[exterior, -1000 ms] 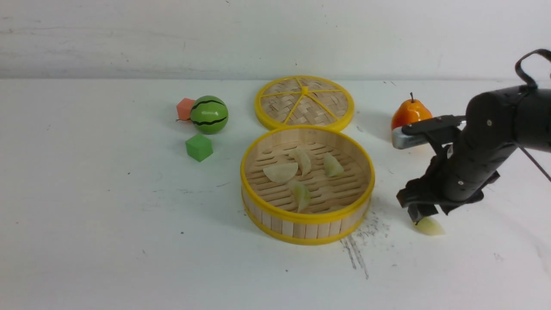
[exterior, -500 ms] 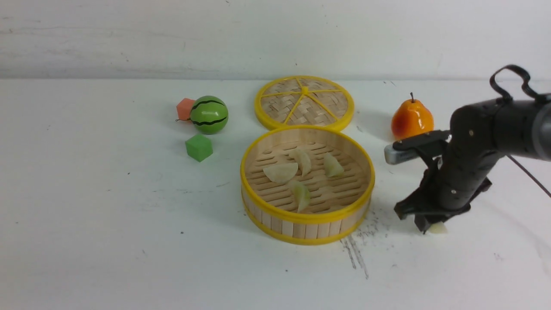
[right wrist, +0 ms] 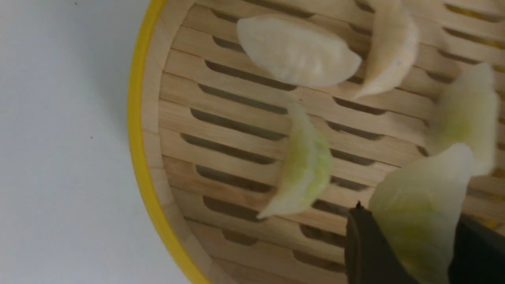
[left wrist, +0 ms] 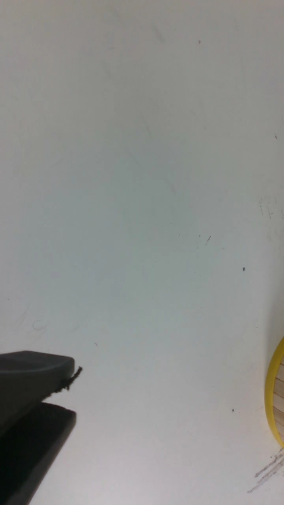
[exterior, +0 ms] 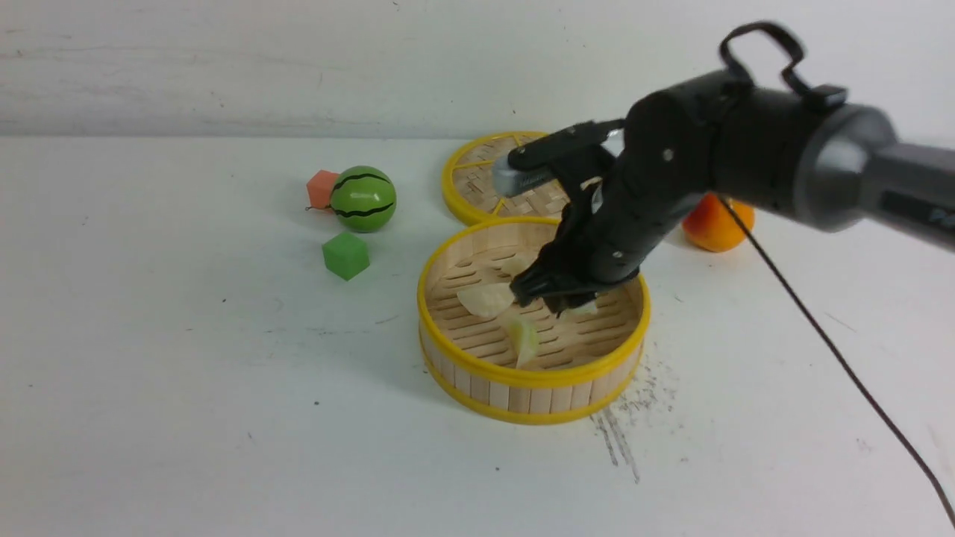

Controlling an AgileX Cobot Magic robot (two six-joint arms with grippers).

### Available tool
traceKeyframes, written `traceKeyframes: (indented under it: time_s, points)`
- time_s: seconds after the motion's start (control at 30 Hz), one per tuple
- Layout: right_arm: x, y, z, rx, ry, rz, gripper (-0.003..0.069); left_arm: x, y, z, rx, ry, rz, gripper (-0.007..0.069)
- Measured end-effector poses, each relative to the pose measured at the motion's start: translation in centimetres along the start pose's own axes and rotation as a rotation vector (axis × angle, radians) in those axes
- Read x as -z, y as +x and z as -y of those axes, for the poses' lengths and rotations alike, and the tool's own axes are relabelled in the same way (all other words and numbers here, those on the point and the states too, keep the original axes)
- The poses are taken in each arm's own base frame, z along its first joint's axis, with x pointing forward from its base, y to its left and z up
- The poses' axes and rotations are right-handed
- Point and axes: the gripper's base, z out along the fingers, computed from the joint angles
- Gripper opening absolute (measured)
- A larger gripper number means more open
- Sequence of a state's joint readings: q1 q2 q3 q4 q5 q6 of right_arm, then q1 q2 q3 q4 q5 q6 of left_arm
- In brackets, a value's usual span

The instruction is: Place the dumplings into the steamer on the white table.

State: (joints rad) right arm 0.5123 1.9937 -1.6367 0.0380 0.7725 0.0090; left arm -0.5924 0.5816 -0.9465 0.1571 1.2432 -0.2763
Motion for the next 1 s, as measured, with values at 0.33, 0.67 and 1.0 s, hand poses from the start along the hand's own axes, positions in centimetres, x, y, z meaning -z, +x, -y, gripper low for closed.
traceKeyframes:
  time_s: [0.33, 0.67, 1.0]
  points:
    - [-5.3, 0.8, 0.5, -0.097, 0.033, -0.009, 0.0297, 0.0, 4.3, -1.3, -0.042, -0.032, 0.042, 0.0119]
    - [1.4, -1.0, 0.4, -0.101, 0.037, 0.050, 0.0377, -0.3, 9.7, -2.8, 0.113, -0.023, 0.175, 0.0123]
    - [16.3, 0.1, -0.2, -0.066, 0.002, 0.344, 0.0020, -1.3, 10.6, -2.4, 0.135, 0.110, 0.464, 0.0094]
